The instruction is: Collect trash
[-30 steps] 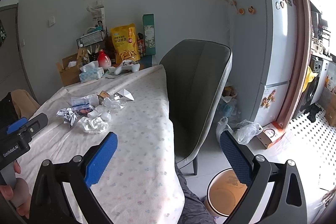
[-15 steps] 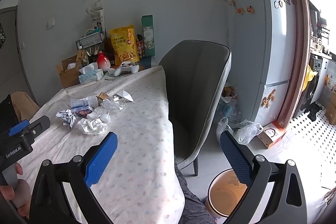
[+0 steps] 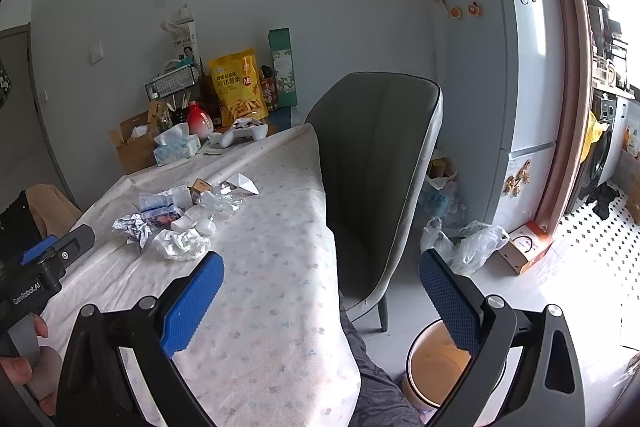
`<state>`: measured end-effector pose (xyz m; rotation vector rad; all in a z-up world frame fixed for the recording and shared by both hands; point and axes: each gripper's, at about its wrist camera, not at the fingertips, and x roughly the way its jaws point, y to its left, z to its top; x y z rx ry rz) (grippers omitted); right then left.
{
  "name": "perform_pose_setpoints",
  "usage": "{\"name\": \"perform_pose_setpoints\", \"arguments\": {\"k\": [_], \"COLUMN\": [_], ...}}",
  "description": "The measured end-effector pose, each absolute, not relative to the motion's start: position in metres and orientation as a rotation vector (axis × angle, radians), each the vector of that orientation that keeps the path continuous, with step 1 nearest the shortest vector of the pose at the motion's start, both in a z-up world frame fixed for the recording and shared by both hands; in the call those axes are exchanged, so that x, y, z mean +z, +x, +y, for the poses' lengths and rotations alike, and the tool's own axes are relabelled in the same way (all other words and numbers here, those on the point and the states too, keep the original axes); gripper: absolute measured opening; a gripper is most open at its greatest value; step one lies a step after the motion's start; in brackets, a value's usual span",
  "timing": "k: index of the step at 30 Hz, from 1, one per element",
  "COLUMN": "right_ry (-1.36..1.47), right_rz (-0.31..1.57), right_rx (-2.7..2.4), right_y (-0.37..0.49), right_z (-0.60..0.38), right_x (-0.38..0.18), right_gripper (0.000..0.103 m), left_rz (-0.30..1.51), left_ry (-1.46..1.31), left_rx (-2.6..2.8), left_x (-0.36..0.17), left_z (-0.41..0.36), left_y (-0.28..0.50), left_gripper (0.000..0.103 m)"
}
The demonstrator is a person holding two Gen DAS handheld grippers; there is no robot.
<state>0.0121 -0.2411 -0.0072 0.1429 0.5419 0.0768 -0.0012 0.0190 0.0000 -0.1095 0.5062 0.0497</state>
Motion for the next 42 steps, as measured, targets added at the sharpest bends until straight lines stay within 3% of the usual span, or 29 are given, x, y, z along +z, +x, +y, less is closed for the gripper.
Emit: {"name": "perform_pose_setpoints", "arguments": {"k": [30, 42], "right_ry": [0.166, 0.057], "right_rz": [0.577, 0.622], "right_rx": [0.123, 0.291], "right_y": [0.021, 0.052], "right_z": [-0.242, -0.196], "right_x": [-0.010, -0.018], "right_gripper": [0.096, 0.095], "left_rz": [0.511, 0.526], "left_ry": [-0.116, -0.183], "left_rx": [0.047, 0.209], "left_x": [-0.001, -0.011], "left_z": [0.020, 0.063], "left_y": [-0.002, -0.002], "left_gripper": [0.099, 0.099]}}
